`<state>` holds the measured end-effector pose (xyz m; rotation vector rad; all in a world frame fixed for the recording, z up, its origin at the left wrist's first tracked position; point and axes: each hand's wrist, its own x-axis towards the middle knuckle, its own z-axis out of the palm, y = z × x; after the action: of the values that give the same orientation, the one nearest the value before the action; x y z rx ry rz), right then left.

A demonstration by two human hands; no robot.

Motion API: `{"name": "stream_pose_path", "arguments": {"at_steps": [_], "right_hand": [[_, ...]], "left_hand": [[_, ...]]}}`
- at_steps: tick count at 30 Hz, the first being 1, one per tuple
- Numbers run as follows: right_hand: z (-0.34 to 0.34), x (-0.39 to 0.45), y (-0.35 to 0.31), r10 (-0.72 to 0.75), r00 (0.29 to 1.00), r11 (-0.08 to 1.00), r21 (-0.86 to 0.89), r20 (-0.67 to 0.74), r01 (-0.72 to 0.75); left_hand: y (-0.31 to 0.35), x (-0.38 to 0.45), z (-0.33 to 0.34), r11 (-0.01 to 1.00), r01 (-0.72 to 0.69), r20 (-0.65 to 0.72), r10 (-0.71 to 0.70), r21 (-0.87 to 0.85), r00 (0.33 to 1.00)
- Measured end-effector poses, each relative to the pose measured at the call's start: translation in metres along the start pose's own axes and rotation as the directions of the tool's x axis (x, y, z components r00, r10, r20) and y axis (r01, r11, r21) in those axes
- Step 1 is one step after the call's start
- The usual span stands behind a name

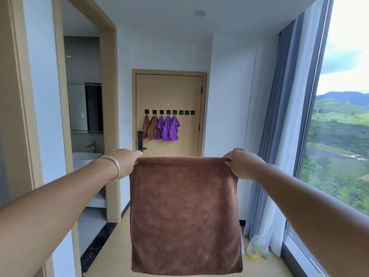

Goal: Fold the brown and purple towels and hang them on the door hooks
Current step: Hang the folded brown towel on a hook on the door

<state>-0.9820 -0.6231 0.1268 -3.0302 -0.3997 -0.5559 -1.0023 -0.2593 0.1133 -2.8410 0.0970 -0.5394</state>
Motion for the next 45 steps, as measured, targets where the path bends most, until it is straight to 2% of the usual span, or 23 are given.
{"name": "stream_pose_path", "arguments": {"at_steps": [12,23,35,39,45], "right_hand": [[0.060,0.158,-0.022,0.007,1.000,1.000,-0.023,0.003,-0.007],[0.119,0.277,-0.027,-0.010,1.000,1.000,-0.010,0.011,0.010],[0.194,0.445,0.045,-0.019,1.000,0.999,-0.029,0.003,0.019],[0.208,0.510,0.076,-0.014,1.000,1.000,-0.023,-0.025,0.014],[0.230,0.589,0.116,-0.012,0.999,1.000,-0.008,-0.033,0.011]], "left_hand": [[-0.067,0.141,0.073,0.998,0.001,-0.047,-0.004,-0.057,0.999],[-0.104,0.239,0.128,0.998,-0.014,-0.003,0.014,-0.062,1.000],[-0.094,0.405,0.206,0.998,-0.001,0.033,0.003,-0.066,0.999],[-0.087,0.475,0.223,0.995,0.021,0.010,-0.020,-0.096,1.000],[-0.074,0.551,0.237,0.998,0.025,-0.017,-0.026,-0.050,1.000]]}}
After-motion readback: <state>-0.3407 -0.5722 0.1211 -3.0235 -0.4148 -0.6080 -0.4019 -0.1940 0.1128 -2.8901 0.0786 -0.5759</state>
